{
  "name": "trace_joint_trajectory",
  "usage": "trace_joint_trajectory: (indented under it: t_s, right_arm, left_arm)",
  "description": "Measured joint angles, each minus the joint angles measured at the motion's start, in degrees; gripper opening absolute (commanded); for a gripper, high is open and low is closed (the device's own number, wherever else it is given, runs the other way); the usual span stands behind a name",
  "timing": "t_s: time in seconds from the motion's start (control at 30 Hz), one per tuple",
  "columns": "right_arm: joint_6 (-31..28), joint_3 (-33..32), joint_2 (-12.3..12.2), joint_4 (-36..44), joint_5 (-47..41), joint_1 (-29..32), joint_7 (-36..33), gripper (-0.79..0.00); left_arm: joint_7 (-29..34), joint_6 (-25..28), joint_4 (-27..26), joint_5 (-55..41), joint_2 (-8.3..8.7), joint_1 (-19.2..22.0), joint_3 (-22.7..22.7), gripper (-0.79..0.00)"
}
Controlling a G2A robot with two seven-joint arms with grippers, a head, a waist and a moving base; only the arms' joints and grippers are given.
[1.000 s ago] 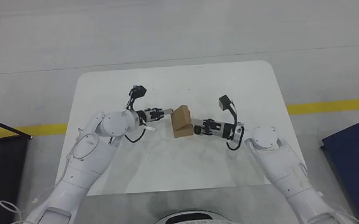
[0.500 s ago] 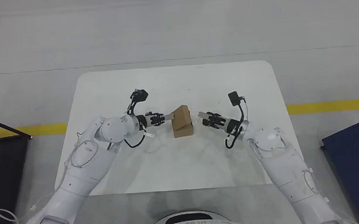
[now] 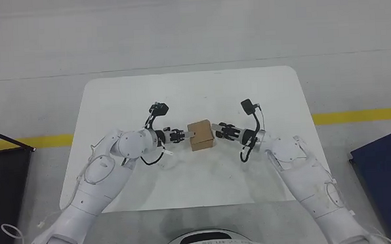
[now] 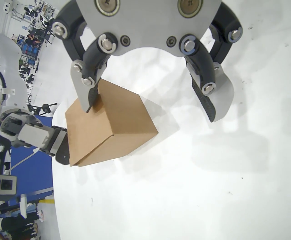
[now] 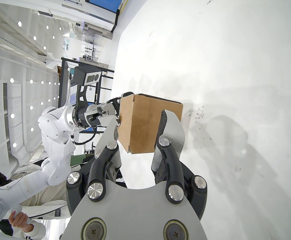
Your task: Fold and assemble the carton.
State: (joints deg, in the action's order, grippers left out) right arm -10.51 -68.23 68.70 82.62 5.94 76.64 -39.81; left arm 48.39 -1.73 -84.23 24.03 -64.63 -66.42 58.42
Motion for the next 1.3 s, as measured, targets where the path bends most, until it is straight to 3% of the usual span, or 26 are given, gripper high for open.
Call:
trace_joint_trajectory:
  t_s: [1.3]
  right_arm:
    - [1.7,-0.3,-0.8,2.8,1.4,0.2,1.3,-0.440]
  left_arm:
    - [0.4,0.8,1.1,-0.9,-0.20,1.3,0.5,0.000]
